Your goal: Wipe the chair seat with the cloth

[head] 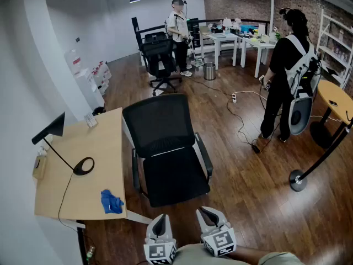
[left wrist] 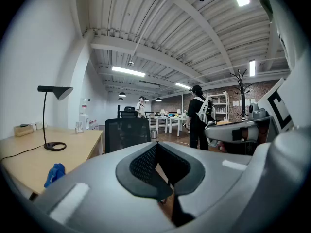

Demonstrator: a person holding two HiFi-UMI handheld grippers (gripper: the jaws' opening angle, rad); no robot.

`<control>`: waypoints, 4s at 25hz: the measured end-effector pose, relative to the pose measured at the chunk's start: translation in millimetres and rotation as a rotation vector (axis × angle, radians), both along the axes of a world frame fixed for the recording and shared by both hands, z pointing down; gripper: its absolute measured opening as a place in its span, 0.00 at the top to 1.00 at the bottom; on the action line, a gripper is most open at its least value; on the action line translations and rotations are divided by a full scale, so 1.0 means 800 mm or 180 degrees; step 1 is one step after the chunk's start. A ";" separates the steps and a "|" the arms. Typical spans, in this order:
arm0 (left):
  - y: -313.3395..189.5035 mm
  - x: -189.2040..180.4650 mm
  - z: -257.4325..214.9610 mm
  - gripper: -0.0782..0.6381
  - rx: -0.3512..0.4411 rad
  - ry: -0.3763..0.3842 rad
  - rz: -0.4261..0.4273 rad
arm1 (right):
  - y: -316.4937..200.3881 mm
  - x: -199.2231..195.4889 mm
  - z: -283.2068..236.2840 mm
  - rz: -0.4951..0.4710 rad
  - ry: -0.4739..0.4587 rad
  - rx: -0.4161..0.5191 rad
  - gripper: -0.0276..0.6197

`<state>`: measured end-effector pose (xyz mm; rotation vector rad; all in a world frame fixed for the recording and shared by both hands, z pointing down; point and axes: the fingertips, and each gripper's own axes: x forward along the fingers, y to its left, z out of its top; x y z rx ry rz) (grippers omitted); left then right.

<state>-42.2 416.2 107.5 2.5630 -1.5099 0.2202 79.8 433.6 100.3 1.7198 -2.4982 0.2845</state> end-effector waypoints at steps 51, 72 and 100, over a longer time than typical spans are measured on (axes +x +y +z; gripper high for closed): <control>-0.161 -0.505 0.121 0.88 -0.0430 0.0037 -0.1938 | -0.242 -0.592 0.241 -0.2538 0.1168 -0.1011 0.64; -0.200 -0.484 0.157 0.88 -0.0681 -0.0141 -0.1997 | -0.263 -0.585 0.322 -0.2775 0.1195 -0.1593 0.80; -0.428 -0.084 0.262 0.88 -0.1076 0.0032 -0.1291 | -0.534 -0.145 0.351 -0.1588 0.0400 -0.1753 0.81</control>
